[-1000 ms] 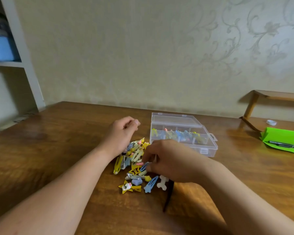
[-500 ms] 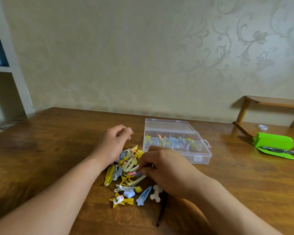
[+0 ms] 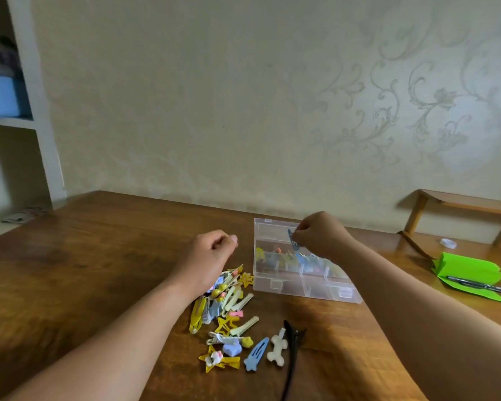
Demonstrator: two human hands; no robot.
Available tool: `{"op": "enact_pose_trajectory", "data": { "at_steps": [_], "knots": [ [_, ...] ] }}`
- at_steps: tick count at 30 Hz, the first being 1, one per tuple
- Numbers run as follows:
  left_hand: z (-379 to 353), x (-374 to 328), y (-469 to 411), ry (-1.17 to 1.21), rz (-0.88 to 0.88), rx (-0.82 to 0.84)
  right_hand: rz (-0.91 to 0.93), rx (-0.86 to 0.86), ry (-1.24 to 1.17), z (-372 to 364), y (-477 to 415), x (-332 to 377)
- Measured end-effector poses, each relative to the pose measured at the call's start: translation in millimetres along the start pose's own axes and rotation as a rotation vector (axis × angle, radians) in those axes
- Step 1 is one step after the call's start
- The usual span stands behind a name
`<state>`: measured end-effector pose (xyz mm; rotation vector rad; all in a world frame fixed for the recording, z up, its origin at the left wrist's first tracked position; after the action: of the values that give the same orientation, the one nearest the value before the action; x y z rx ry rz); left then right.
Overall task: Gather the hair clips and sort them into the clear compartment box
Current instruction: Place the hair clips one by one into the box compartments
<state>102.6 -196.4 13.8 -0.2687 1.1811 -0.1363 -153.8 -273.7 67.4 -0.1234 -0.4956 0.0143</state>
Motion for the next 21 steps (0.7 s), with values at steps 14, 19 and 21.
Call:
{"op": "enact_pose_trajectory", "data": {
  "at_steps": [14, 19, 21],
  "knots": [
    [0, 0, 0, -0.017, -0.010, -0.019, 0.159, -0.207, -0.038, -3, 67, 16],
    [1, -1, 2, -0.050, -0.004, -0.029, 0.397, -0.056, -0.115, -21, 123, 47],
    [2, 0, 3, -0.061, 0.008, -0.029, 0.452, 0.041, -0.094, -28, 133, 51]
  ]
}}
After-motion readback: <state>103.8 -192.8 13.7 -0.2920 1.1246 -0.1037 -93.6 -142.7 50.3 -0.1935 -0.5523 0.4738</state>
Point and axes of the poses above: each hand's wrist, its own y-axis away from the middle knuckle, its own z-axis out of the back of the hand, x = y × z, the point moved 4 cm from there along -y, towards the middle knuckle, and after that the axes turned 3 degrees about y, right-handed, at the moved point
